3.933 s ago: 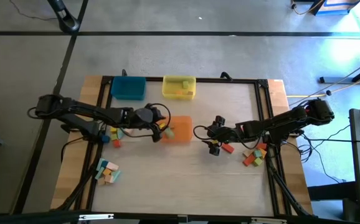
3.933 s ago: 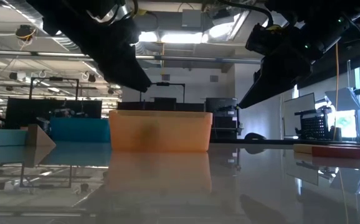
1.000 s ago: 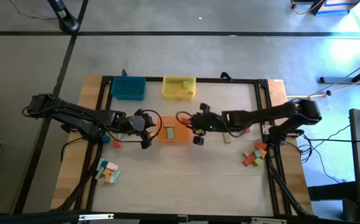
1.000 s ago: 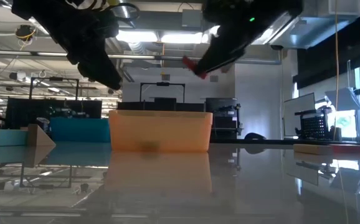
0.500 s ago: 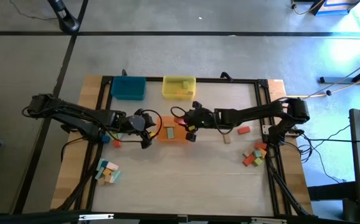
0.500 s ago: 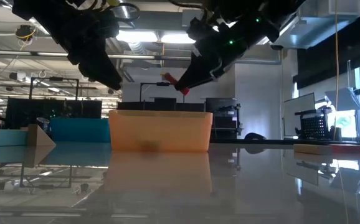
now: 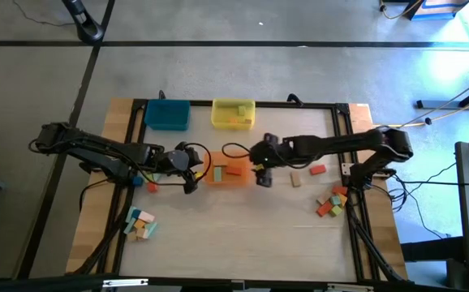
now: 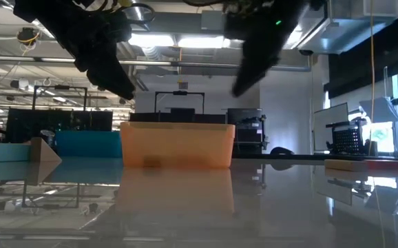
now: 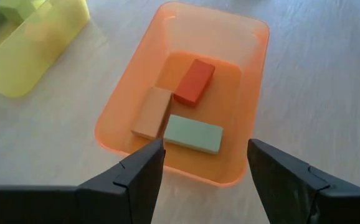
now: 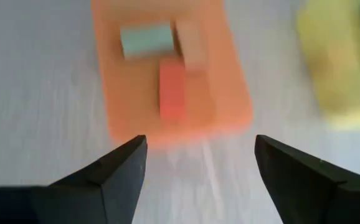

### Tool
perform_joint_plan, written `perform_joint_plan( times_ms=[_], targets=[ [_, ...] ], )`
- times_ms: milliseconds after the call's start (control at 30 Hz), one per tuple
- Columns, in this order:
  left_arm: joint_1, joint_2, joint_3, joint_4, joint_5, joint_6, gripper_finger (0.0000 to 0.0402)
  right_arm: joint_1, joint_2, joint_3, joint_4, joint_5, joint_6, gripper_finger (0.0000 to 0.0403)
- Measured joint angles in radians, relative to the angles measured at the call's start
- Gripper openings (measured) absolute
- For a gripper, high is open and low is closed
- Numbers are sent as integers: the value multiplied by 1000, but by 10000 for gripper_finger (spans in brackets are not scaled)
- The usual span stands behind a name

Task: Sort blocks by size
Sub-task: Put the brown rectangle block into the orange bin

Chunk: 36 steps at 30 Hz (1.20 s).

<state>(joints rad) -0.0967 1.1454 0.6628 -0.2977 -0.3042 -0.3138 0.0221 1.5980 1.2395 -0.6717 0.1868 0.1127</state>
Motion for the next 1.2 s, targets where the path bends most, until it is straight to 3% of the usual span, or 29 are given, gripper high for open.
perform_joint_plan(
  times_ms=[200, 400, 700, 1200],
  targets=[
    [0, 0, 0, 2, -5, -5, 219, 60, -39, -3, -298, 87, 234, 288],
    [0, 0, 0, 3, -14, -1, 219, 86, -56, -81, -411, 124, 503, 277],
    [0, 0, 0, 1, -14, -1, 219, 82, -75, -253, -385, 90, 714, 272],
    [0, 0, 0, 2, -15, -1, 219, 82, -77, -432, -158, 4, 833, 272]
  ],
)
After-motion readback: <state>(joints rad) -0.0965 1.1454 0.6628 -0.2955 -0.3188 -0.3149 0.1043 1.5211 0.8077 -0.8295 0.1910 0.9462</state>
